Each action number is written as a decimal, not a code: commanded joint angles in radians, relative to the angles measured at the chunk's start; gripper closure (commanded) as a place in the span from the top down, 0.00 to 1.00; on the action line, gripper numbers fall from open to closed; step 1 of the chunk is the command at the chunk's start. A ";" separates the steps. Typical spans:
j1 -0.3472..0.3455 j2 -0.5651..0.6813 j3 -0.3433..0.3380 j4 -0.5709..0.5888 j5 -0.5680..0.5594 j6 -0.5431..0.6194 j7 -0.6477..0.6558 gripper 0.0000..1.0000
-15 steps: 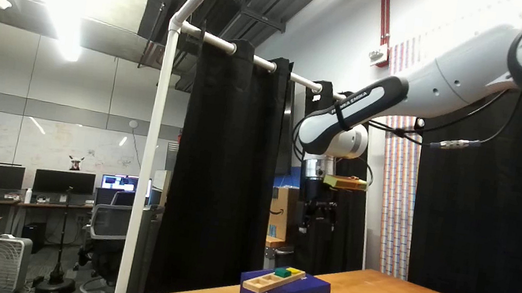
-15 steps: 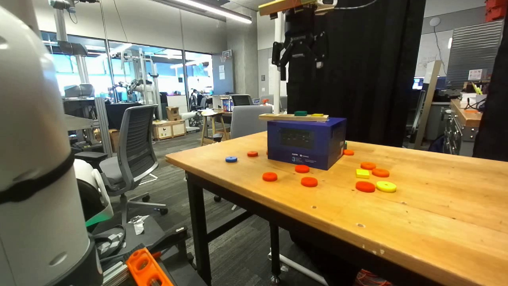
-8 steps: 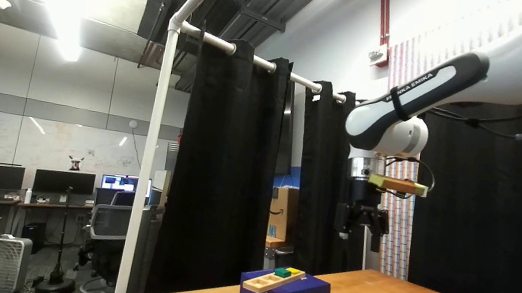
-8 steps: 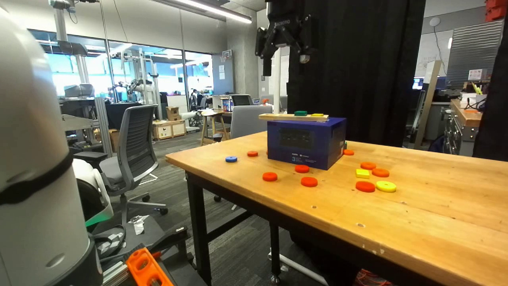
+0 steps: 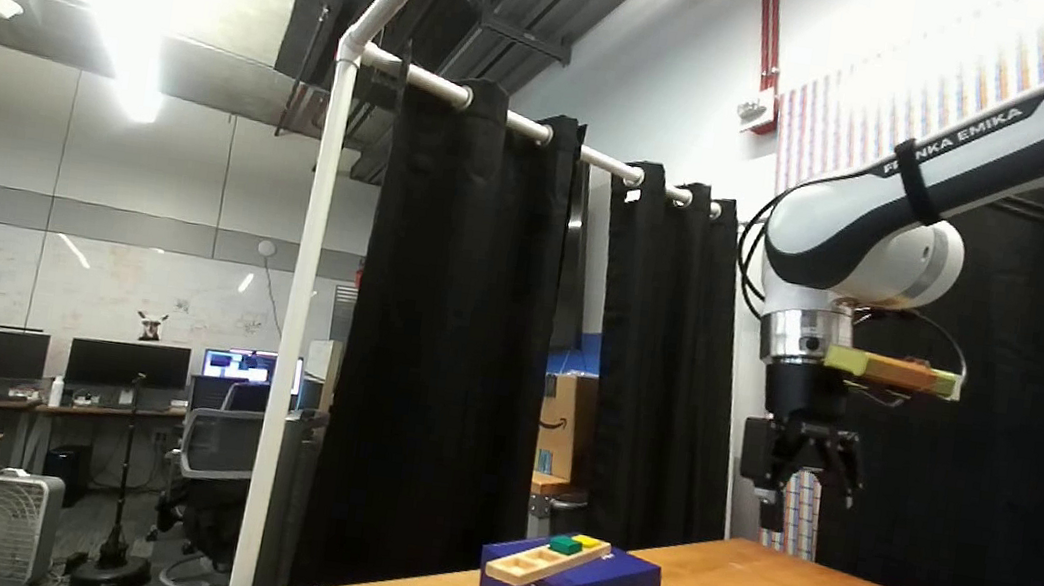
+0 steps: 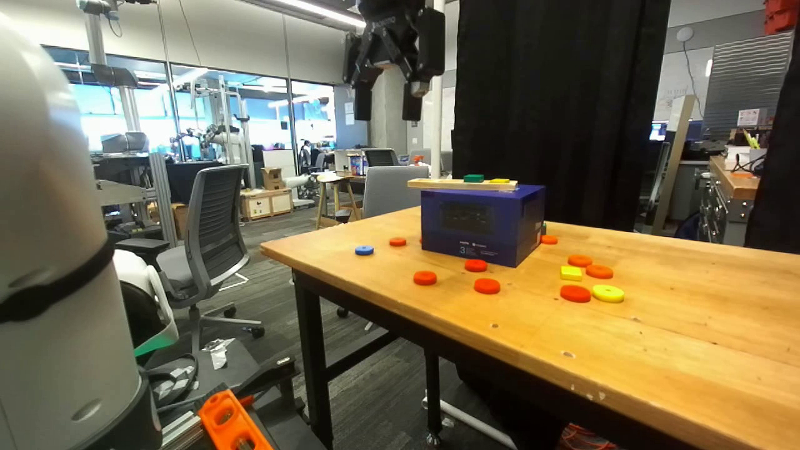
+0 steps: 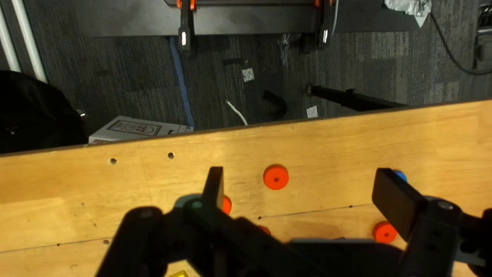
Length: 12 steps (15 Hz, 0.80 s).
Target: Put the green block on the wooden board on top of the blue box
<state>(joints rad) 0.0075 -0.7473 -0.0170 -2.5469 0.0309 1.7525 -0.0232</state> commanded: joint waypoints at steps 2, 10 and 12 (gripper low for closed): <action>-0.004 -0.149 0.004 -0.044 -0.013 -0.092 -0.007 1.00; -0.002 -0.145 0.001 -0.045 -0.008 -0.106 -0.002 1.00; -0.002 -0.143 0.001 -0.047 -0.008 -0.106 -0.002 1.00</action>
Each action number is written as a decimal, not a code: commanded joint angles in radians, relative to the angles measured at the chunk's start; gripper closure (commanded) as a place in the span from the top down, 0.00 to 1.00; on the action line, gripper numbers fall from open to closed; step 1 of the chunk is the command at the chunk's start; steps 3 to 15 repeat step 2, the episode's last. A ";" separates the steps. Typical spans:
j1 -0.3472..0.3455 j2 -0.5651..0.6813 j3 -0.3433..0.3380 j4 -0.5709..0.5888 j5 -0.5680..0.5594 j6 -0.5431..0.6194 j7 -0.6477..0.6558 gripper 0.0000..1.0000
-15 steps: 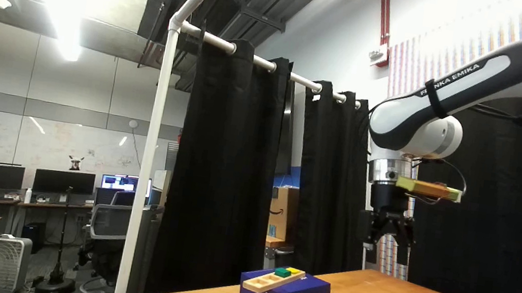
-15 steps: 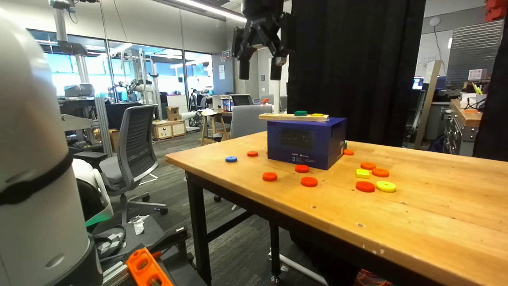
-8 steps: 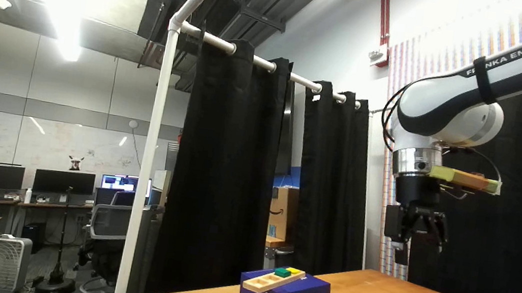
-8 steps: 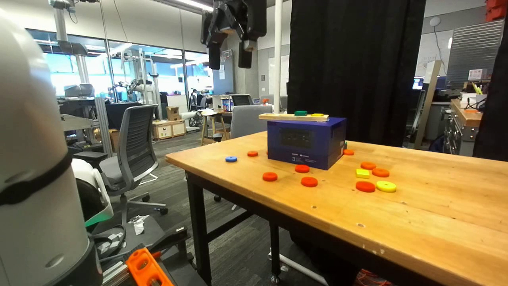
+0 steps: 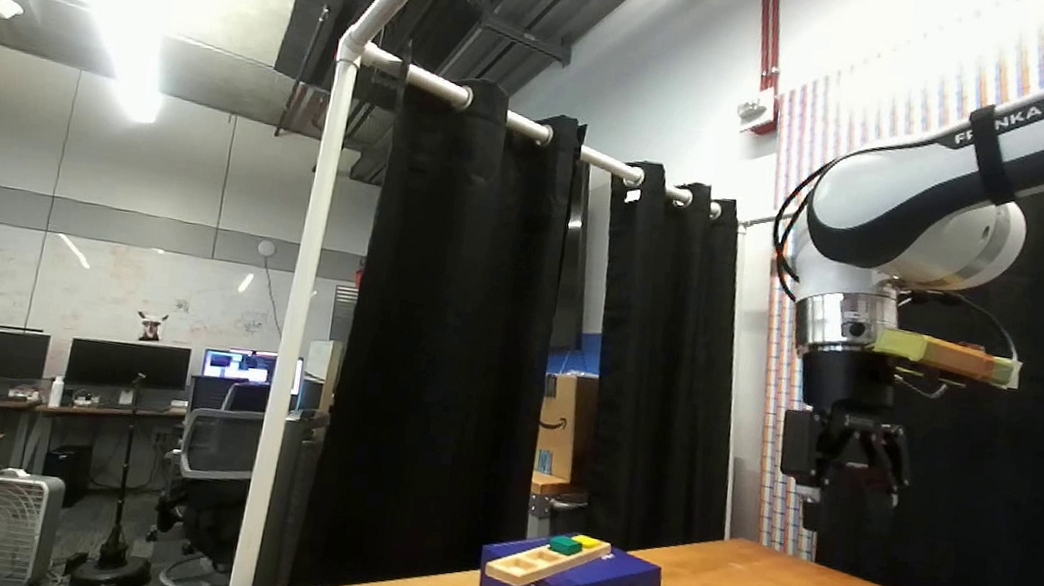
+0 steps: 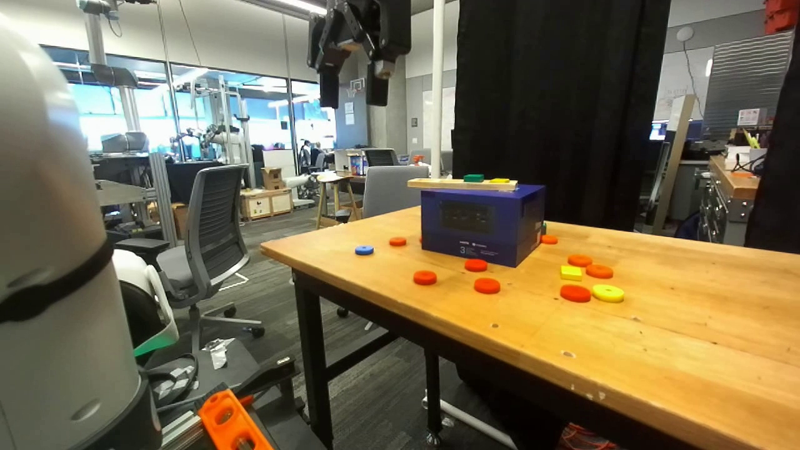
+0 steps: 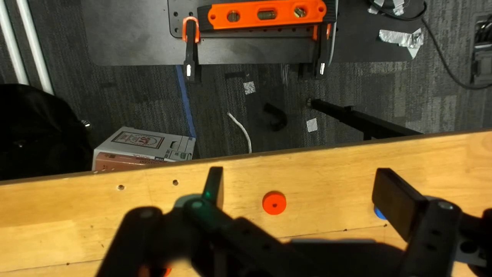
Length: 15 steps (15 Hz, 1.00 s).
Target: Put the green block on the wooden board on top of the blue box
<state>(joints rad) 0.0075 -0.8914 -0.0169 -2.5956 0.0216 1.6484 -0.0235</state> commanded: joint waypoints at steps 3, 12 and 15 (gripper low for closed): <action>-0.002 0.001 0.001 0.002 0.001 -0.002 -0.001 1.00; -0.002 0.001 0.001 0.002 0.001 -0.002 -0.001 1.00; -0.002 0.001 0.001 0.002 0.001 -0.002 -0.001 1.00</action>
